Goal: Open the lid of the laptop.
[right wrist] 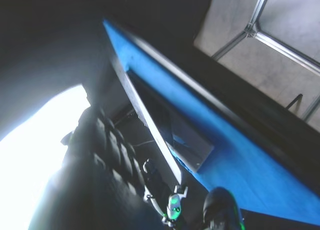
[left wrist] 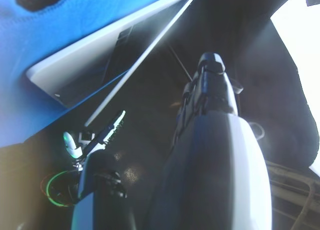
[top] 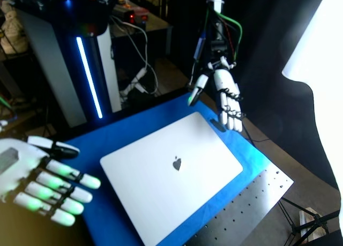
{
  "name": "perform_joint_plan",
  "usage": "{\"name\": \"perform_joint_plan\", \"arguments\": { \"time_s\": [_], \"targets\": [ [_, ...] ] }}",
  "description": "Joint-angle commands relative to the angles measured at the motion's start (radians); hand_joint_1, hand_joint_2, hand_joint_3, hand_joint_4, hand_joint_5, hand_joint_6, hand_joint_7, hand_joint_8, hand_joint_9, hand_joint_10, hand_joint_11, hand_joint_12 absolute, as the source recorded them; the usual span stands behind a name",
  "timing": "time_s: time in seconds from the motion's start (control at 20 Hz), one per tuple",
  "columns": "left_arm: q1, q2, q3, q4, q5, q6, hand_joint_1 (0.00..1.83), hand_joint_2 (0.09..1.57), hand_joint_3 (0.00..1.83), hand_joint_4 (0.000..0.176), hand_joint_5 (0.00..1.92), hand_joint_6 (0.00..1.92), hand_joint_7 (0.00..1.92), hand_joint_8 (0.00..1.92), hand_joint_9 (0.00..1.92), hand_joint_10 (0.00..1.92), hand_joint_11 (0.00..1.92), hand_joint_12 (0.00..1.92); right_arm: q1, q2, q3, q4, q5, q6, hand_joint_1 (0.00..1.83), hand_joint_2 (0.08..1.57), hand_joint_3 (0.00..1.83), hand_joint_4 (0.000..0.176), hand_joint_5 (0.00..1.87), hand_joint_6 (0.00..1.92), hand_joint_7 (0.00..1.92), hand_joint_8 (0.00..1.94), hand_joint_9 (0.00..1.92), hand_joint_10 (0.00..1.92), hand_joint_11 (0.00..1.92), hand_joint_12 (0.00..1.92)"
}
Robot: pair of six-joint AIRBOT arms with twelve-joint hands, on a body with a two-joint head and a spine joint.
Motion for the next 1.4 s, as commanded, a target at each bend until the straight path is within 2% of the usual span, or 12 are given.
{"name": "perform_joint_plan", "arguments": {
  "time_s": [0.0, 0.2, 0.4, 0.55, 0.85, 1.35],
  "targets": [
    [-0.016, 0.003, 0.006, -0.004, -0.106, -0.006, 0.43, 0.98, 0.0, 0.176, 0.03, 0.0, 0.0, 0.0, 0.0, 0.0, 0.0, 0.0, 0.016, -0.001, 0.005, 0.0, 0.087, 0.003, 0.0, 1.3, 0.01, 0.0, 0.0, 0.0, 0.0, 0.0, 0.0, 0.0, 0.0, 0.0],
    [-0.032, 0.001, 0.006, 0.034, -0.062, -0.006, 0.57, 0.94, 0.0, 0.176, 0.0, 0.0, 0.0, 0.0, 0.0, 0.0, 0.0, 0.0, 0.043, -0.01, 0.016, -0.05, -0.003, 0.003, 0.0, 1.3, 0.0, 0.0, 0.0, 0.0, 0.0, 0.0, 0.0, 0.0, 0.0, 0.0],
    [-0.039, -0.004, 0.006, 0.053, -0.035, -0.006, 0.62, 0.95, 0.0, 0.176, 0.0, 0.0, 0.0, 0.0, 0.0, 0.0, 0.0, 0.0, 0.052, -0.026, 0.022, -0.083, -0.049, 0.003, 0.0, 1.28, 0.0, 0.0, 0.01, 0.0, 0.0, 0.0, 0.0, 0.0, 0.0, 0.0],
    [-0.045, -0.009, 0.008, 0.077, -0.01, -0.008, 0.5, 0.96, 0.01, 0.176, 0.0, 0.0, 0.0, 0.0, 0.0, 0.0, 0.0, 0.0, 0.077, -0.04, 0.026, -0.141, -0.117, 0.003, 0.0, 1.31, 0.01, 0.0, 0.0, 0.0, 0.0, 0.0, 0.0, 0.0, 0.0, 0.0],
    [-0.051, -0.016, 0.011, 0.08, -0.004, -0.008, 0.58, 0.95, 0.0, 0.176, 0.0, 0.0, 0.0, 0.0, 0.0, 0.0, 0.0, 0.0, 0.097, -0.073, 0.026, -0.21, -0.156, 0.005, 0.0, 1.31, 0.0, 0.0, 0.0, 0.0, 0.0, 0.0, 0.0, 0.0, 0.0, 0.0],
    [-0.051, -0.042, 0.016, 0.081, 0.003, -0.009, 0.47, 0.97, 0.0, 0.176, 0.0, 0.0, 0.0, 0.0, 0.0, 0.0, 0.0, 0.0, 0.125, -0.093, 0.026, -0.274, -0.164, 0.057, 0.0, 1.31, 0.0, 0.0, 0.0, 0.0, 0.0, 0.0, 0.0, 0.0, 0.0, 0.0]
  ]
}}
